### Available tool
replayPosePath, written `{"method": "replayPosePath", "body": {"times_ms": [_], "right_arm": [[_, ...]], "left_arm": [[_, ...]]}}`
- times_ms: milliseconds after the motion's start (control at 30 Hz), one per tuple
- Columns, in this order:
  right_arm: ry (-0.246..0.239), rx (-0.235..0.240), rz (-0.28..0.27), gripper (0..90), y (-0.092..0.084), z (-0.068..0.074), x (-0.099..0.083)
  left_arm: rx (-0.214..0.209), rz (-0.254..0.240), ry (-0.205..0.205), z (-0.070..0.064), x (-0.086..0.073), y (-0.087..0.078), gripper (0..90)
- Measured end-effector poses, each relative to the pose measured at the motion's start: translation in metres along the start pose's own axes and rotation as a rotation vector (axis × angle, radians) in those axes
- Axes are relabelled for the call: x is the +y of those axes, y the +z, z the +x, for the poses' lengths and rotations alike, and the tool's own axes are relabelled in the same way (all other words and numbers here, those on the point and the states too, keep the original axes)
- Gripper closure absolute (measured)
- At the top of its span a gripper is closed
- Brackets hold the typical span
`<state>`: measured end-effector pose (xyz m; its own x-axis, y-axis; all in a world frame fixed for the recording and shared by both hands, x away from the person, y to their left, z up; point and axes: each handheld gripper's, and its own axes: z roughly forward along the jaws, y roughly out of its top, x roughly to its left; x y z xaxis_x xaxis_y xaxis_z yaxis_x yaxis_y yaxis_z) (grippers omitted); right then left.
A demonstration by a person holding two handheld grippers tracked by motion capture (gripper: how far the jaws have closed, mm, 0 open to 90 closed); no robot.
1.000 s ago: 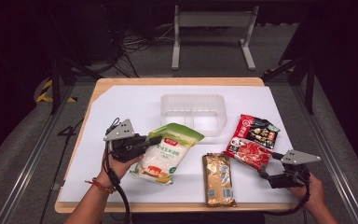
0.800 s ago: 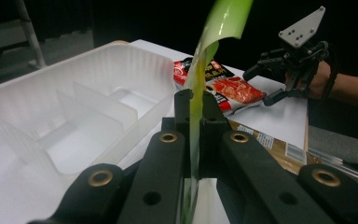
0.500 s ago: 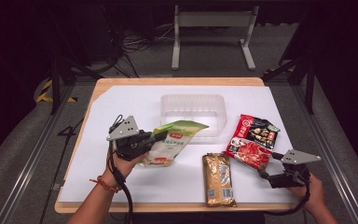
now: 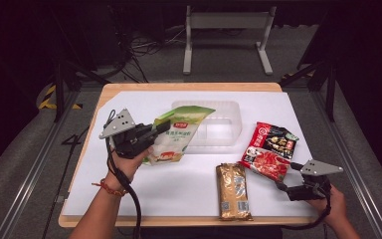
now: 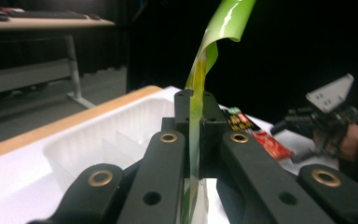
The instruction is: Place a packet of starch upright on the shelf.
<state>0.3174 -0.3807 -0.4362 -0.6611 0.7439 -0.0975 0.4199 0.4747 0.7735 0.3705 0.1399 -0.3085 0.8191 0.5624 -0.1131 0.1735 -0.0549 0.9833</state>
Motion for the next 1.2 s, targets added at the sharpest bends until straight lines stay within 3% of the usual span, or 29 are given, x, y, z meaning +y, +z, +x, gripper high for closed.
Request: {"method": "replayPosePath", "body": {"times_ms": [167,333,567,667,733,867,967,1200], "right_arm": [[0.0,0.0,-0.001,11.3,0.0,0.0,0.0],[-0.009,-0.003,-0.006,11.3,0.0,0.0,0.001],[-0.012,-0.006,-0.013,11.4,-0.001,0.0,0.0],[-0.013,-0.008,-0.016,11.4,-0.001,0.0,0.0],[-0.013,-0.008,-0.018,11.4,-0.002,0.0,0.0],[-0.016,-0.008,-0.018,11.4,-0.002,0.0,0.0],[-0.016,-0.007,-0.018,11.4,-0.002,0.0,0.0],[-0.017,-0.005,-0.014,11.4,-0.001,0.0,0.0]], "left_arm": [[0.031,-0.026,-0.013,0.004,0.005,0.001,89.6],[0.117,-0.044,-0.057,0.01,0.011,0.012,89.6],[0.177,-0.037,-0.091,0.019,0.02,0.035,89.6],[0.203,-0.026,-0.076,0.021,0.023,0.042,89.6],[0.198,-0.033,-0.098,0.025,0.024,0.048,89.6],[0.226,-0.015,-0.065,0.029,0.026,0.064,89.6],[0.217,-0.026,-0.108,0.036,0.025,0.073,89.6],[0.23,-0.01,-0.091,0.039,0.031,0.093,89.6]]}}
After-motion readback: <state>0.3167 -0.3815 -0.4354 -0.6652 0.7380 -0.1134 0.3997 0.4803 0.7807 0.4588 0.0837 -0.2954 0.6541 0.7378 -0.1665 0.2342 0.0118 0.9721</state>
